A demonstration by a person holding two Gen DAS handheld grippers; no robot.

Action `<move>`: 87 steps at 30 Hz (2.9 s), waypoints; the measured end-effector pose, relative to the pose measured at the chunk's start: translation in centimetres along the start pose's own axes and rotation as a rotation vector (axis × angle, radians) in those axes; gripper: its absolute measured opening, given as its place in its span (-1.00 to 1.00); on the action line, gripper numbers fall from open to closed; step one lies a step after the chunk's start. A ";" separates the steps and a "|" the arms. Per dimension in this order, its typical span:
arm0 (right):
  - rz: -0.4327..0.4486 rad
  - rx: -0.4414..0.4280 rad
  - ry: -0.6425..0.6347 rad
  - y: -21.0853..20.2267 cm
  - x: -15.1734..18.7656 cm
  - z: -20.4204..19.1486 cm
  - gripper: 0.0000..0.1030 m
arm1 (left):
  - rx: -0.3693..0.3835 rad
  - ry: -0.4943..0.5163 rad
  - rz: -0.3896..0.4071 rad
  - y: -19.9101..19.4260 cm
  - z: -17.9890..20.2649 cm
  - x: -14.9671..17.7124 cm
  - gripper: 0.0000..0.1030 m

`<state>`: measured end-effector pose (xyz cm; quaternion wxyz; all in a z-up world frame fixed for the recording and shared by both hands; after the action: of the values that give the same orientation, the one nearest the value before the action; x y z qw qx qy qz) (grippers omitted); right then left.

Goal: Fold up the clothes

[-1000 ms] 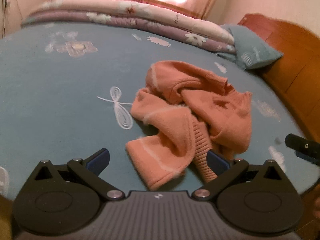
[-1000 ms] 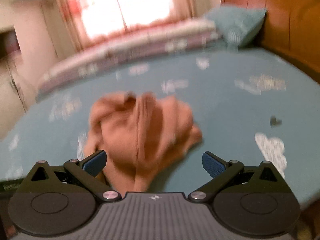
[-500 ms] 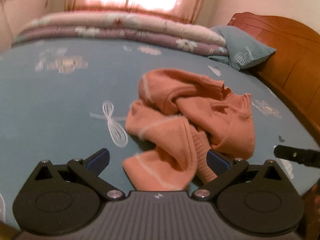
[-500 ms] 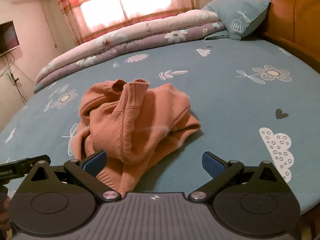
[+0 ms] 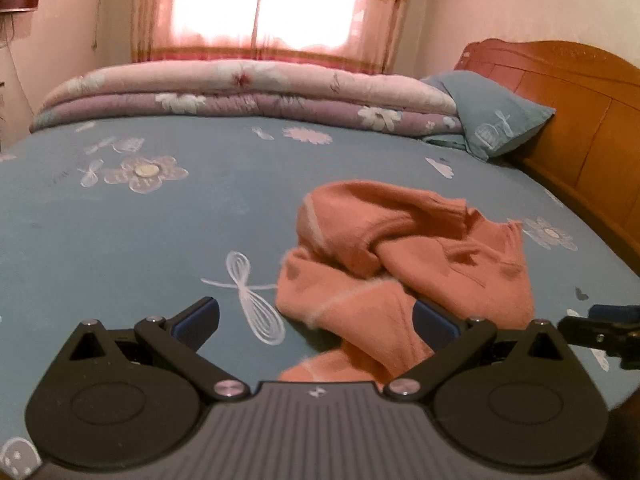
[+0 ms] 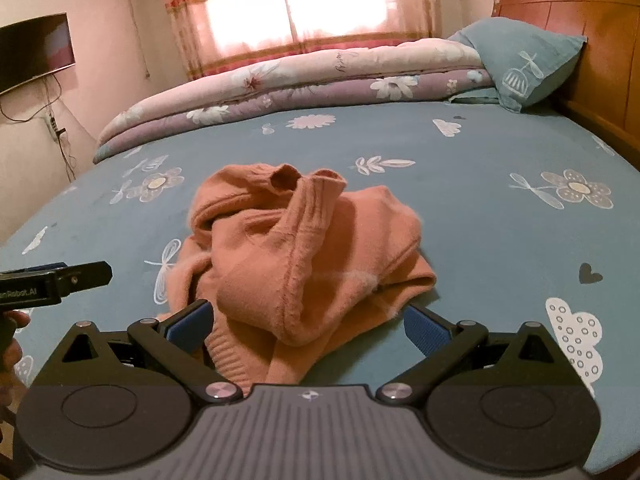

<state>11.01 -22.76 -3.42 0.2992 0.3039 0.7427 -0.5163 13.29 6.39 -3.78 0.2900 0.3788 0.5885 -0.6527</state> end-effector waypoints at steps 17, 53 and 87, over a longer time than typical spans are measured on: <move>-0.081 -0.028 0.024 5.8 -1.4 -1.2 -0.49 | -0.035 -0.031 -0.074 -0.5 -4.3 3.1 0.28; -0.094 0.022 0.034 0.1 1.3 3.8 -0.61 | 0.012 0.978 0.207 2.1 9.0 -2.5 0.42; 0.163 -0.118 -0.288 -4.0 -3.0 0.8 -0.05 | 0.303 1.427 0.091 5.1 12.7 -6.3 -0.89</move>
<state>9.99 -25.05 1.02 0.4606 0.2678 0.6942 -0.4840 18.99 -7.32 -1.05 -0.1929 0.7719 0.5211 -0.3088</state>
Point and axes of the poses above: each gripper's, at about its wrist camera, not at the fingertips, and y roughly the way its jaws point, z to its right, x to its underside, the point moved 1 cm from there along y, roughly the way its jaws point, and after that the axes turned 8 degrees about y, right-handed, at the moved point
